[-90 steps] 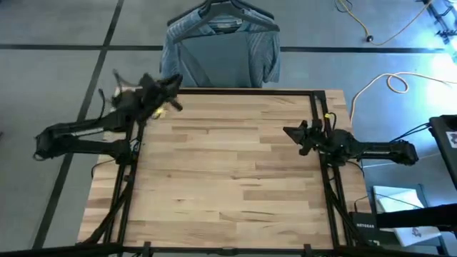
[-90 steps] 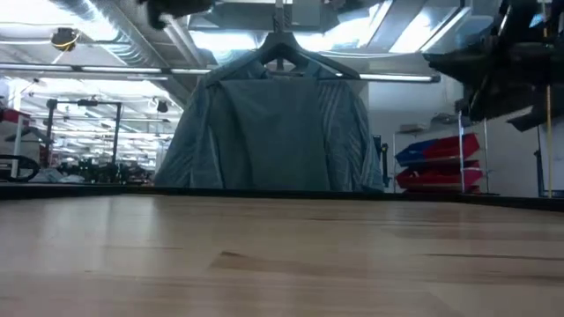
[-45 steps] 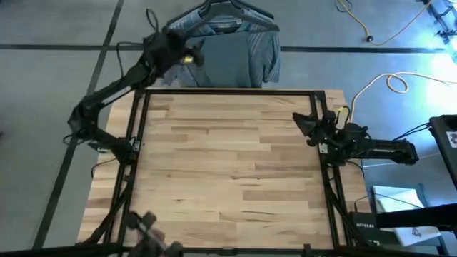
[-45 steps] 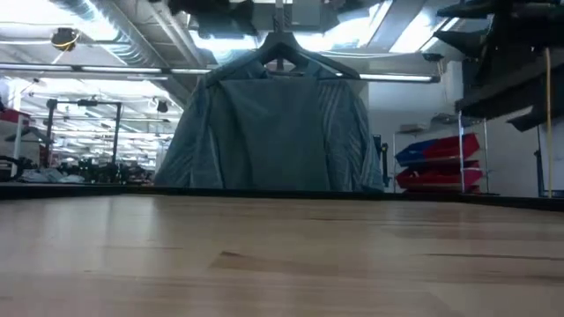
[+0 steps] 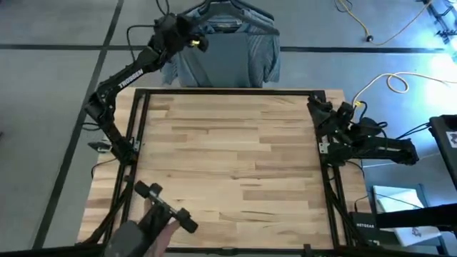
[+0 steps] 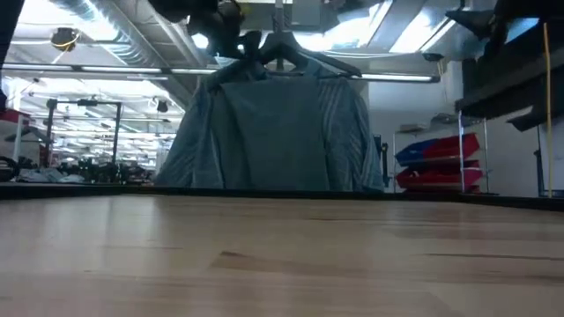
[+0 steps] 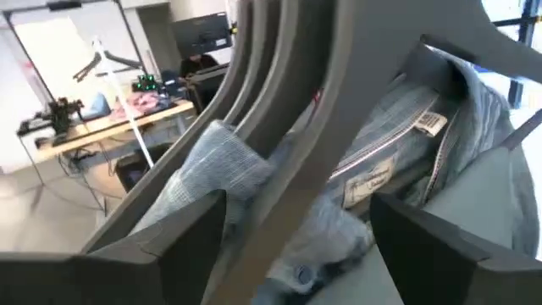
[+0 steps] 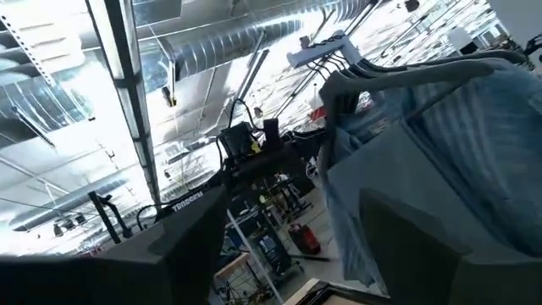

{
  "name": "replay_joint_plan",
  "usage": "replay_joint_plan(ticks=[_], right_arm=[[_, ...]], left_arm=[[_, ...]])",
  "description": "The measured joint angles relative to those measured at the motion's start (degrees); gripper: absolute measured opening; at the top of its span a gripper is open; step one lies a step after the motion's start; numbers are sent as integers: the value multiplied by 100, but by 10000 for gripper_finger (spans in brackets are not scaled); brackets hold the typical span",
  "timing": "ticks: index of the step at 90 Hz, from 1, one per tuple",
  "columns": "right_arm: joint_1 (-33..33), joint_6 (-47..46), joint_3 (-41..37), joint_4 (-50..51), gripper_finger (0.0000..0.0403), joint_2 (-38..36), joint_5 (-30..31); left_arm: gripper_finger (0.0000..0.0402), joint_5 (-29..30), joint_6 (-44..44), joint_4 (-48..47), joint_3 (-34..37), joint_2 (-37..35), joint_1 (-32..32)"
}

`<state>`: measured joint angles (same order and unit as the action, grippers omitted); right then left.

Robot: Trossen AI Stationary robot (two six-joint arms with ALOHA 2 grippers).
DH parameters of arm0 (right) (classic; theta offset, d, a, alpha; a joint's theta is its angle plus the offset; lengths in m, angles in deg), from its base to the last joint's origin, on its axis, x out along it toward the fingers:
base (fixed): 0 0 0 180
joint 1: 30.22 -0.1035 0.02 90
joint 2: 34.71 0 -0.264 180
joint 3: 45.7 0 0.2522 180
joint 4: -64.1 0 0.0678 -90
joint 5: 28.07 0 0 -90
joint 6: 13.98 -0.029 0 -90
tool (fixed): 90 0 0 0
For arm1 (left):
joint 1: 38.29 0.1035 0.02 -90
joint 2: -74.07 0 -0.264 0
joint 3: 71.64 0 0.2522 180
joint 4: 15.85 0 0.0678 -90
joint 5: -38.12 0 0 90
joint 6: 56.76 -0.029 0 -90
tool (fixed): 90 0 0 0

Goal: Unhang clothes
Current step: Remove the jeans from the hanger

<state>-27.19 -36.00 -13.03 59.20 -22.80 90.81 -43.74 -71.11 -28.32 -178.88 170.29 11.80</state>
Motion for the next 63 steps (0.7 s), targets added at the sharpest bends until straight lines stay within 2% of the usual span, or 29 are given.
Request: replay_joint_plan(ticks=[6, 18, 32, 63], right_arm=[[0, -2, 0, 94, 250, 1, 47], [0, -2, 0, 167, 250, 4, 195], [0, -6, 0, 258, 250, 4, 264], [0, -11, 2, 435, 250, 3, 479]], left_arm=[[275, -157, -76, 13, -2, -15, 55], [275, -902, -13, -183, -2, 23, 291], [275, -1044, 176, -221, -2, 140, 484], [274, -2880, 514, -256, 0, 180, 877]])
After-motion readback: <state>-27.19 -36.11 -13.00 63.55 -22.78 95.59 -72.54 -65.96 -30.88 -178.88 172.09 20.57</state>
